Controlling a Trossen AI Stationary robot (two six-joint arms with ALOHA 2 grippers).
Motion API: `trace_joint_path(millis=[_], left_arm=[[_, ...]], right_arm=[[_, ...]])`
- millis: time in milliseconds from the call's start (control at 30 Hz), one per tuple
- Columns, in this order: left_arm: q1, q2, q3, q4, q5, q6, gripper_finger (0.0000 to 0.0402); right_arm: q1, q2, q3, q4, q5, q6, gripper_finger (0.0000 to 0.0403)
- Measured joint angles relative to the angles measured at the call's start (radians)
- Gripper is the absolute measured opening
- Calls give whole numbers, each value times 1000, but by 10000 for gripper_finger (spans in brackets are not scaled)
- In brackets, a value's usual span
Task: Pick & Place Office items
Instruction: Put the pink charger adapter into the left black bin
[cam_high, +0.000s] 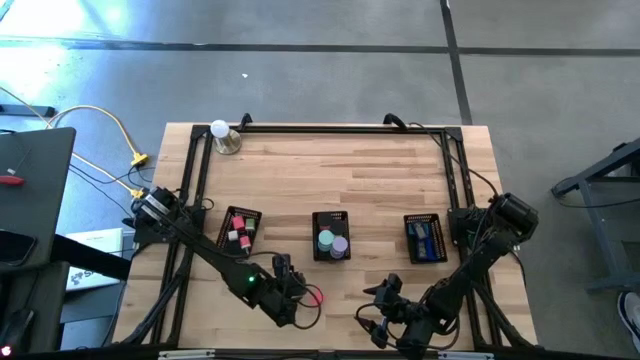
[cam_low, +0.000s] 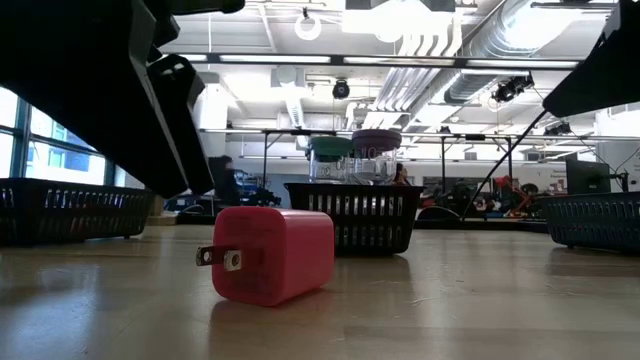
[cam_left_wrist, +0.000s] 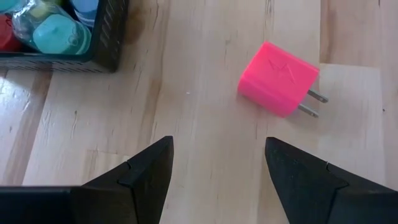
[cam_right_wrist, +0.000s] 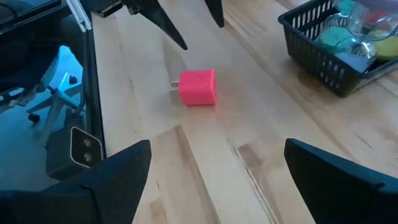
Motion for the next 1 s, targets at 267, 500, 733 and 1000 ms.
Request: trace_joint_path(millis=[267,500,733,1000], left_arm=[[5,0,0,-1,0,0,245],[13,0,0,2,0,0,245],[16,0,0,11,-7,1,245],[20,0,0,43,-9,2,245]], right_arm=[[5,0,0,0,0,-24,357],[5,0,0,0,0,-25,357],[5,0,0,0,0,-25,357],[5,0,0,0,0,-25,357]])
